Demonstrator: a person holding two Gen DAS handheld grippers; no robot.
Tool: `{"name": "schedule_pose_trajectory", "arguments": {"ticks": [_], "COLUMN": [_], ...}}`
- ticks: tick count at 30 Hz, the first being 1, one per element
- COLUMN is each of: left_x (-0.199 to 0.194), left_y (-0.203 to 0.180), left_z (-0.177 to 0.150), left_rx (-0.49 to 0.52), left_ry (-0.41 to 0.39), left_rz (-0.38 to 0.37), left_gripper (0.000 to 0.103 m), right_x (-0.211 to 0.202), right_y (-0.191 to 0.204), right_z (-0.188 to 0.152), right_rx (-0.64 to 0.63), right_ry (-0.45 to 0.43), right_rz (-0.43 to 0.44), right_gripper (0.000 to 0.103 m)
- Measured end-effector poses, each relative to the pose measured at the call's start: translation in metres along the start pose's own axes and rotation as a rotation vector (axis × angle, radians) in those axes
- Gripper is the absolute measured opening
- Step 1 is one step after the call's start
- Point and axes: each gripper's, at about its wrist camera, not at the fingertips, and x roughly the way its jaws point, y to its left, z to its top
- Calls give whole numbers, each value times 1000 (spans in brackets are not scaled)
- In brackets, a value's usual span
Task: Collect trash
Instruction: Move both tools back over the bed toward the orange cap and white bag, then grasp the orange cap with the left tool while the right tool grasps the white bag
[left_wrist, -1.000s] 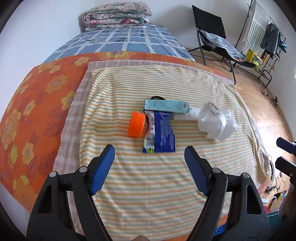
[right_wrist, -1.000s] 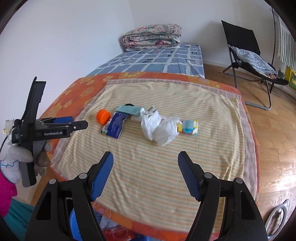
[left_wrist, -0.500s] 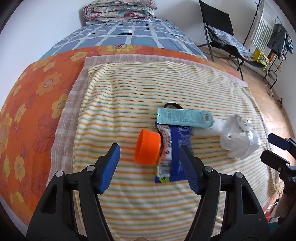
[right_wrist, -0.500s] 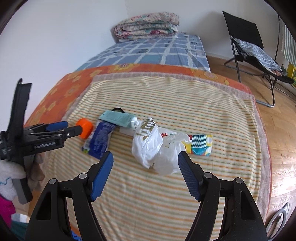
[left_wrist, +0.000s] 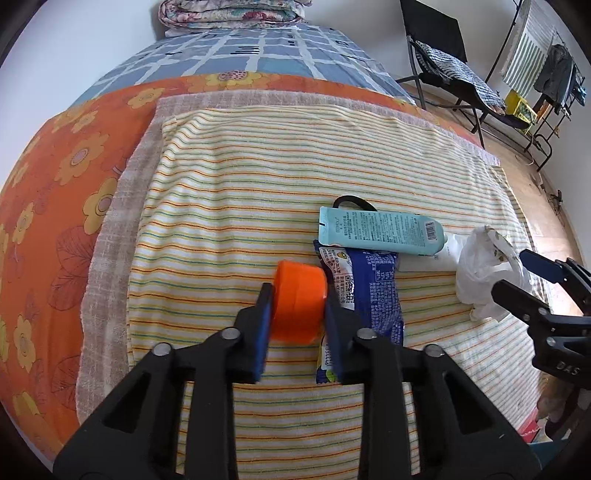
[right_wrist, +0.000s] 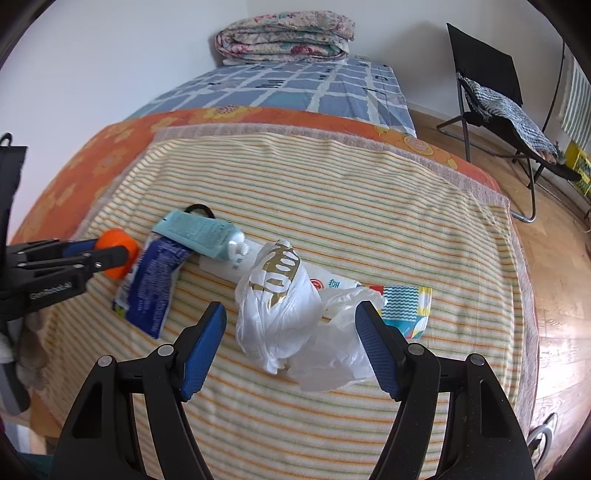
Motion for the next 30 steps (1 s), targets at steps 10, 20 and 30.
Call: {"name": "schedule_pose_trajectory", "arguments": {"ticks": [10,20,30], "left_x": [-7,-18,-54], "left_y": [3,5,7], "left_z": [-1,-5,-10], "left_rx": [-2,-6,-19], "left_ry": [-27,-50,-91], "left_rz": [0,-8,-42], "left_gripper": [22,21,21], "right_x": [-6,-29,-77], "right_y": [-5,-14,-17], "right_z": [-1,-2,-7], "right_rx": [-24,3,8], "right_ry": [-18,-77,-151], "right_rz": [13,55,126], "right_gripper": [38,10,8]}}
